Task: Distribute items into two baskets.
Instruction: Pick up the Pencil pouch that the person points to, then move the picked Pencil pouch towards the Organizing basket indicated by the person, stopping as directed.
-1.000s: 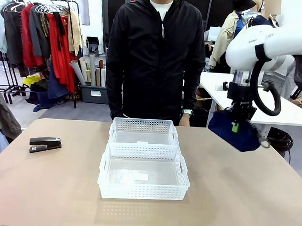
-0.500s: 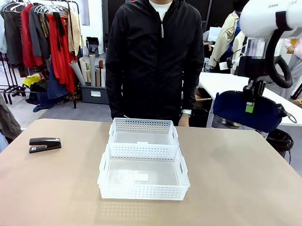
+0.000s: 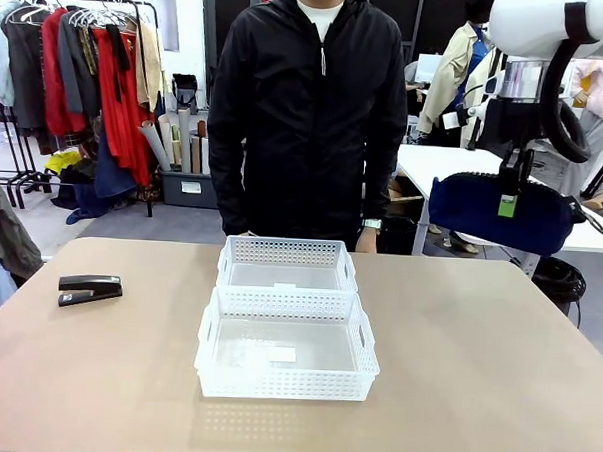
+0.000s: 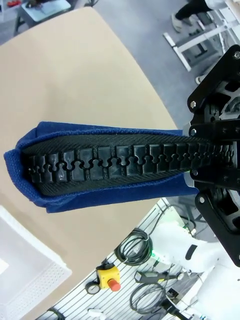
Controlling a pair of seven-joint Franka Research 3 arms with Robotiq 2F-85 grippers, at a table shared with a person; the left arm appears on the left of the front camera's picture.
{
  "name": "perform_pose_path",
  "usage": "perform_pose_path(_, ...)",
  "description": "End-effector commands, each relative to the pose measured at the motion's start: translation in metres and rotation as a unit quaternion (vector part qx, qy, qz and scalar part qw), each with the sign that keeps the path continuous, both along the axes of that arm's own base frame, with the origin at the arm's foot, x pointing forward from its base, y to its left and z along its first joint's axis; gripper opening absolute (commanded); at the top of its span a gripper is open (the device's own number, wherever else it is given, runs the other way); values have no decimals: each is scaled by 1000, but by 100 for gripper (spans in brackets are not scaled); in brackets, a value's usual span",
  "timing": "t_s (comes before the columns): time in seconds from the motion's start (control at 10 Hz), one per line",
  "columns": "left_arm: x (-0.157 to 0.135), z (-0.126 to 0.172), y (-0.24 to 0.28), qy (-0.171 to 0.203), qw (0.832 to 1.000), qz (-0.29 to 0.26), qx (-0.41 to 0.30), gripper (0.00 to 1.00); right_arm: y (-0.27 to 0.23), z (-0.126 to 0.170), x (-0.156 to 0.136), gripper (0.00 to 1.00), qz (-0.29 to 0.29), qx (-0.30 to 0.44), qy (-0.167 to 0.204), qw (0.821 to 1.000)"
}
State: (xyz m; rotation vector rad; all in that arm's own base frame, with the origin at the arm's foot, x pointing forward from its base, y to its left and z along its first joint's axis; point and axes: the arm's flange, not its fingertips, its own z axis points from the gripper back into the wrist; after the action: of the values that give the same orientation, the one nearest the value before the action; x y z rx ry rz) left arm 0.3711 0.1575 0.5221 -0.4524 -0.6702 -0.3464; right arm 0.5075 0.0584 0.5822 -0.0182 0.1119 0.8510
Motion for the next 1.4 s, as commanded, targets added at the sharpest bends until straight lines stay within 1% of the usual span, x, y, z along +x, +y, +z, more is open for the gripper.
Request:
perform_pose_path(0.0, 0, 0, 1, -7, 1000, -6, -6, 100, 1, -2, 1, 0, -16, -4, 0, 1000)
perform_pose_path(1.3, 0, 0, 1, -7, 1000, -6, -6, 100, 1, -2, 1, 0, -16, -4, 0, 1000)
